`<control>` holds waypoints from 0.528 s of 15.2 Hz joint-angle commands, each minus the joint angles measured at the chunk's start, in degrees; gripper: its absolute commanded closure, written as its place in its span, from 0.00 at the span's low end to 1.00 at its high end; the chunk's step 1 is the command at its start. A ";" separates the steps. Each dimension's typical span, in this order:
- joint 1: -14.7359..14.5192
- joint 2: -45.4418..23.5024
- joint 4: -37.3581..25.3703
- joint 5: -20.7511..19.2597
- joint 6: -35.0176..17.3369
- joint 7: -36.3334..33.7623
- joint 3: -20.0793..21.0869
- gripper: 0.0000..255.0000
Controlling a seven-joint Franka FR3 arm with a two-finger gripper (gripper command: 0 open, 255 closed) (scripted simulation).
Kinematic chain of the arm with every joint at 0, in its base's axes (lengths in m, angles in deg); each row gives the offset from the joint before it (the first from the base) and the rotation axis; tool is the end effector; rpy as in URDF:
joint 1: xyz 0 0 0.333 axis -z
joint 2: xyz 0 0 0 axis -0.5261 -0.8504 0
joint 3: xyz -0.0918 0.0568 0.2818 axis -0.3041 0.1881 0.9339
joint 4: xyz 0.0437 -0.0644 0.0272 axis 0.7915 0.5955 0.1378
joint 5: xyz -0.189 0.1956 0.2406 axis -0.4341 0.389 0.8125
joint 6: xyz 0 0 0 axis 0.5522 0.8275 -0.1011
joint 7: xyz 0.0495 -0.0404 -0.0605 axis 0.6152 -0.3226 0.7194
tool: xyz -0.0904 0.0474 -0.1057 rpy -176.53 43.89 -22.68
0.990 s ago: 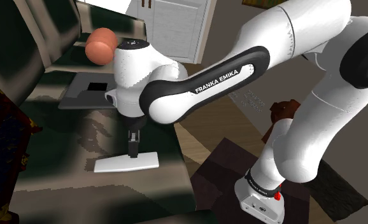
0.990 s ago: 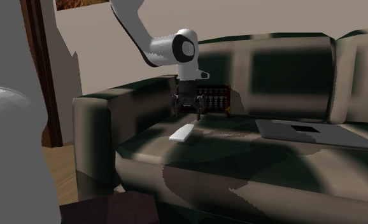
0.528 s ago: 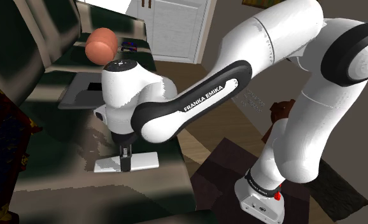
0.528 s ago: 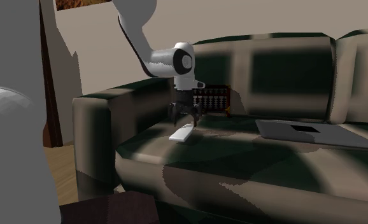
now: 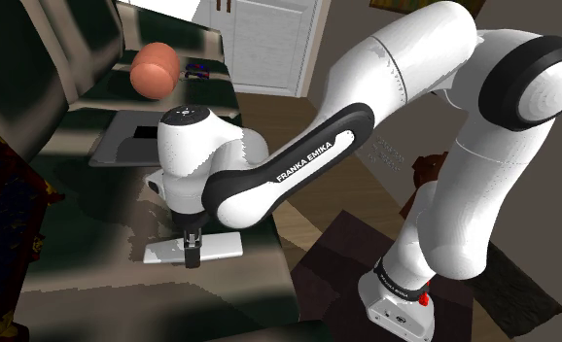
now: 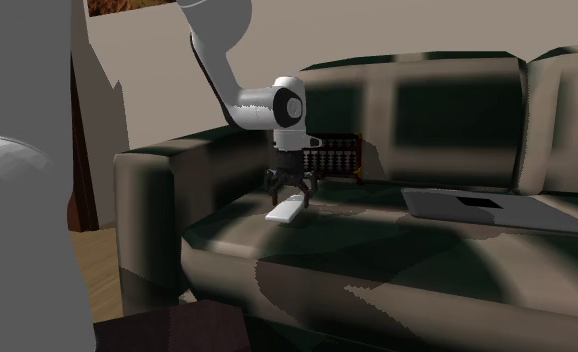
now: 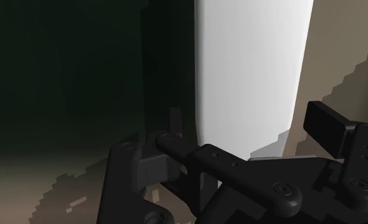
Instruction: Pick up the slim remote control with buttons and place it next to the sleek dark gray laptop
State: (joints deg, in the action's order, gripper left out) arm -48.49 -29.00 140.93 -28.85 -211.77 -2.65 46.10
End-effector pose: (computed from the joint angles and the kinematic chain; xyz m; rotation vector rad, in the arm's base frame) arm 0.4027 0.3349 0.2943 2.8047 1.3930 0.0052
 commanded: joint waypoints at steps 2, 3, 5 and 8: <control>0.00 -0.02 0.01 -0.02 -0.04 -0.01 0.00 0.00; 0.00 -0.02 0.01 -0.01 -0.03 -0.01 0.00 0.00; 0.00 -0.02 0.01 -0.01 -0.03 -0.01 0.00 1.00; 0.00 -0.01 0.02 -0.01 -0.04 -0.01 0.00 1.00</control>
State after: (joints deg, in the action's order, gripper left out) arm -48.50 -29.01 140.95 -28.86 -211.80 -2.66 46.10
